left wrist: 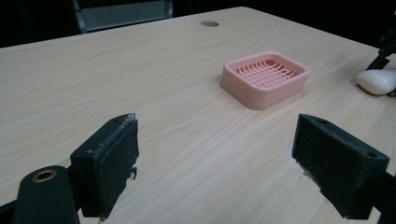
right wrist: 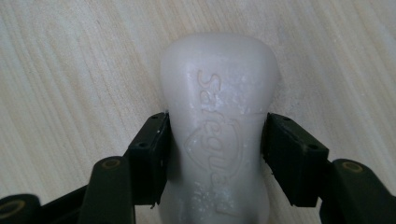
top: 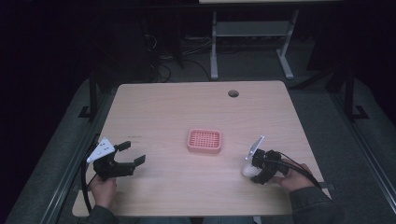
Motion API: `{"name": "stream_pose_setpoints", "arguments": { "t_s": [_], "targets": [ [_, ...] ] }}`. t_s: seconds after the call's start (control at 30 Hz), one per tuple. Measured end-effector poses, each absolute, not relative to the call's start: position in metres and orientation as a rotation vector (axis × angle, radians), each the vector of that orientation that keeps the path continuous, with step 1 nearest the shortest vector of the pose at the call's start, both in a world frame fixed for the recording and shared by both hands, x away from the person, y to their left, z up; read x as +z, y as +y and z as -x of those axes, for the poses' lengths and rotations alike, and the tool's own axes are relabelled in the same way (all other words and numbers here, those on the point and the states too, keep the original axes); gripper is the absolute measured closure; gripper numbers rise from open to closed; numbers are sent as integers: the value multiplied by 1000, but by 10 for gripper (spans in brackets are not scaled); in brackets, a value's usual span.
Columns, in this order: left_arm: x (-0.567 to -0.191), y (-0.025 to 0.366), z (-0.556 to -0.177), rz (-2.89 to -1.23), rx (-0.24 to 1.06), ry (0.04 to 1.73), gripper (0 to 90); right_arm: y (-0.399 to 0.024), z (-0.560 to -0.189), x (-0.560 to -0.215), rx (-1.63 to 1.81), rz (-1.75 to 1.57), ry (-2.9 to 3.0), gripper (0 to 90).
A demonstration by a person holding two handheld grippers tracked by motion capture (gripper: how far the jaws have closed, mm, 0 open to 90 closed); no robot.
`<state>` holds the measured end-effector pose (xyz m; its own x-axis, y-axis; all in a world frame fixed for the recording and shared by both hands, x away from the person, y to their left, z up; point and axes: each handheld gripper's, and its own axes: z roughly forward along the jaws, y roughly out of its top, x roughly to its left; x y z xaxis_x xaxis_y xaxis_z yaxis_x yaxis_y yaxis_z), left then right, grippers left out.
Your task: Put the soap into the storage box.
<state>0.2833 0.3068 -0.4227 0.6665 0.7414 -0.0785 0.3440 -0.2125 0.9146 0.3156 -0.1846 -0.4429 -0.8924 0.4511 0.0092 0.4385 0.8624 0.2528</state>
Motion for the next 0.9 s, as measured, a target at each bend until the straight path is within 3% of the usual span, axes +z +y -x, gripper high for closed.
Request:
{"name": "stream_pose_setpoints", "arguments": {
  "t_s": [0.3,0.9],
  "targets": [
    [-423,306,-284,-1816,462,860,141,-184,-317,-442,371,-706,2997,469],
    [-423,306,-284,-1817,464,858,140,-184,-315,-442,394,-699,2989,484]
  ]
}}
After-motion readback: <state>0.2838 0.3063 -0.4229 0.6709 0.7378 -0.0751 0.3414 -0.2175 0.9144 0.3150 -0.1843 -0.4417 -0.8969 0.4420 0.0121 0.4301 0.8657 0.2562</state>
